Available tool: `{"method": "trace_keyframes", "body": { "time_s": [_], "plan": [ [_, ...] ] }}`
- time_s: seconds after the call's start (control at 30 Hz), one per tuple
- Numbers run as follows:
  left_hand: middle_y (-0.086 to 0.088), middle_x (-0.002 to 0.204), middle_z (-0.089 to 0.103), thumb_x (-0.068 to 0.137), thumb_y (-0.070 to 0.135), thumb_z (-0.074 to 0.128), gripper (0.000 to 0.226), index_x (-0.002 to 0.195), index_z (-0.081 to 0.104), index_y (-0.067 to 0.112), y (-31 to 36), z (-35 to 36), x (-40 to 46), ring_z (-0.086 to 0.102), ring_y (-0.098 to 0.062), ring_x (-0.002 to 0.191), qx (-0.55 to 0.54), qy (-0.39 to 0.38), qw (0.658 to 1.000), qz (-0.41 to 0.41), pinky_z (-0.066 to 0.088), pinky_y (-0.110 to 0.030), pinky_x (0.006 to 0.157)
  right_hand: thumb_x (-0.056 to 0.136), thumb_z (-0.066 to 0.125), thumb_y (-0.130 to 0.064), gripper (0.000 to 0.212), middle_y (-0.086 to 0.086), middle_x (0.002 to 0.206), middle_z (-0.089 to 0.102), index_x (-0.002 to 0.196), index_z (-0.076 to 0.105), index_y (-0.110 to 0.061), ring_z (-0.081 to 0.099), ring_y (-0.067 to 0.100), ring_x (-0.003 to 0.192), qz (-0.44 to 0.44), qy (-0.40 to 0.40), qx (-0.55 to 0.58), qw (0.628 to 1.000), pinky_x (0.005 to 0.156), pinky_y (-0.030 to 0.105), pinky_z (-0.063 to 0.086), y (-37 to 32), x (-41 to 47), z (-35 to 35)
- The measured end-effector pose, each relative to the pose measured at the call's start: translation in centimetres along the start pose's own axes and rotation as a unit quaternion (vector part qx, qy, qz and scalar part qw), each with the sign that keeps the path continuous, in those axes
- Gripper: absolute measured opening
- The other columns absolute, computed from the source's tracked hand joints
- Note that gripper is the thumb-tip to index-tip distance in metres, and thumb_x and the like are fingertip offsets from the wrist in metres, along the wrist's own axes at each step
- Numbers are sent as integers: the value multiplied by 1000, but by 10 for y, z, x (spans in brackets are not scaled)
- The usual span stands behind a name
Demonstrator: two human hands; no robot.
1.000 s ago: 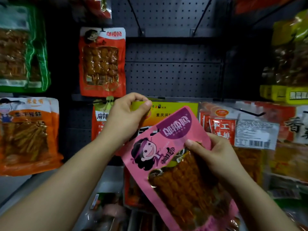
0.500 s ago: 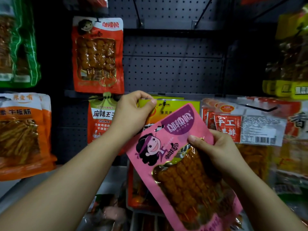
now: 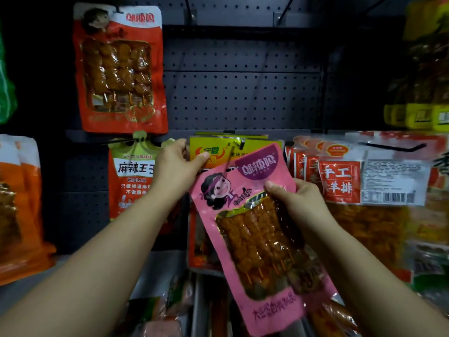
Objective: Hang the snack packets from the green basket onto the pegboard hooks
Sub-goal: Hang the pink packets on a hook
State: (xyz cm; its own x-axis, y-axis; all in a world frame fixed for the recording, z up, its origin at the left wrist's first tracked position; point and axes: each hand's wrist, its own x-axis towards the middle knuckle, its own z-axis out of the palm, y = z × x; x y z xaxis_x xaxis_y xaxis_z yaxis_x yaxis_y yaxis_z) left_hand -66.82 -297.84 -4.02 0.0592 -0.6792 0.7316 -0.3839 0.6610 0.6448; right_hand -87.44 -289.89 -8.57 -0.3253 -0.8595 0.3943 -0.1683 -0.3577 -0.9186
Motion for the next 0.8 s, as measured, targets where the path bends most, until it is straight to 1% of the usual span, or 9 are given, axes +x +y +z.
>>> {"method": "trace_keyframes", "body": {
  "time_s": [0.07, 0.17, 0.23, 0.33, 0.4, 0.47, 0.53, 0.7, 0.8],
  "plan": [
    [-9, 69, 58, 80, 24, 71, 24, 75, 56, 5, -4, 6, 12, 53, -22, 66, 5, -2, 1000, -3, 41, -33, 61, 83, 71, -25, 9, 9, 86, 75, 85, 68, -17, 72, 24, 81, 5, 17, -8, 1000, 77, 38, 58, 3, 11, 8],
    [-13, 75, 64, 81, 24, 71, 23, 77, 57, 6, -13, 17, 28, 59, -27, 71, 15, -5, 1000, -7, 47, -41, 67, 85, 69, -23, 8, 8, 85, 74, 79, 66, -21, 71, 25, 82, 13, 41, -13, 999, 74, 36, 57, 8, 28, 19],
    [-11, 75, 66, 80, 23, 71, 21, 72, 57, 10, -20, 22, 37, 62, -30, 74, 30, -1, 1000, -2, 50, -41, 67, 85, 70, -24, 8, 7, 87, 73, 79, 65, -22, 70, 24, 84, 22, 53, -17, 998, 73, 34, 56, 10, 40, 23],
    [-12, 82, 69, 81, 21, 71, 16, 80, 61, 8, -30, 29, 49, 66, -31, 82, 26, -20, 999, -3, 53, -44, 75, 83, 71, -27, 9, 8, 91, 72, 85, 65, -20, 69, 25, 87, 35, 63, -44, 996, 83, 42, 56, 13, 56, 24],
    [-7, 72, 65, 80, 22, 72, 17, 73, 59, 12, -35, 33, 56, 64, -27, 77, 42, -18, 999, 1, 51, -37, 67, 82, 72, -27, 13, 8, 90, 72, 88, 66, -17, 69, 26, 86, 39, 65, -59, 995, 85, 45, 55, 15, 66, 24],
    [6, 58, 51, 79, 23, 73, 33, 59, 46, 21, -38, 36, 59, 52, -17, 60, 67, 2, 998, 9, 34, -27, 51, 82, 72, -28, 20, 9, 91, 72, 95, 67, -13, 69, 26, 85, 48, 69, -72, 994, 86, 46, 55, 15, 75, 24],
    [8, 55, 45, 79, 25, 73, 39, 56, 41, 21, -41, 39, 63, 42, -11, 53, 81, 13, 997, 14, 25, -20, 46, 82, 72, -28, 24, 11, 92, 72, 97, 67, -10, 69, 28, 86, 59, 73, -78, 992, 86, 47, 55, 15, 82, 25],
    [10, 59, 47, 80, 26, 72, 21, 74, 57, 12, -46, 43, 63, 44, -9, 56, 80, 17, 996, 24, 27, -17, 47, 82, 71, -35, 37, 8, 94, 71, 109, 64, -9, 68, 27, 88, 64, 92, -97, 989, 87, 48, 54, 24, 85, 27],
    [7, 62, 52, 81, 23, 70, 19, 79, 56, 11, -49, 44, 52, 48, -11, 58, 41, 21, 999, 28, 32, -18, 48, 82, 68, -40, 33, 3, 94, 70, 101, 64, -14, 67, 24, 88, 23, 122, -139, 983, 86, 48, 54, 34, 70, 30]
  ]
}}
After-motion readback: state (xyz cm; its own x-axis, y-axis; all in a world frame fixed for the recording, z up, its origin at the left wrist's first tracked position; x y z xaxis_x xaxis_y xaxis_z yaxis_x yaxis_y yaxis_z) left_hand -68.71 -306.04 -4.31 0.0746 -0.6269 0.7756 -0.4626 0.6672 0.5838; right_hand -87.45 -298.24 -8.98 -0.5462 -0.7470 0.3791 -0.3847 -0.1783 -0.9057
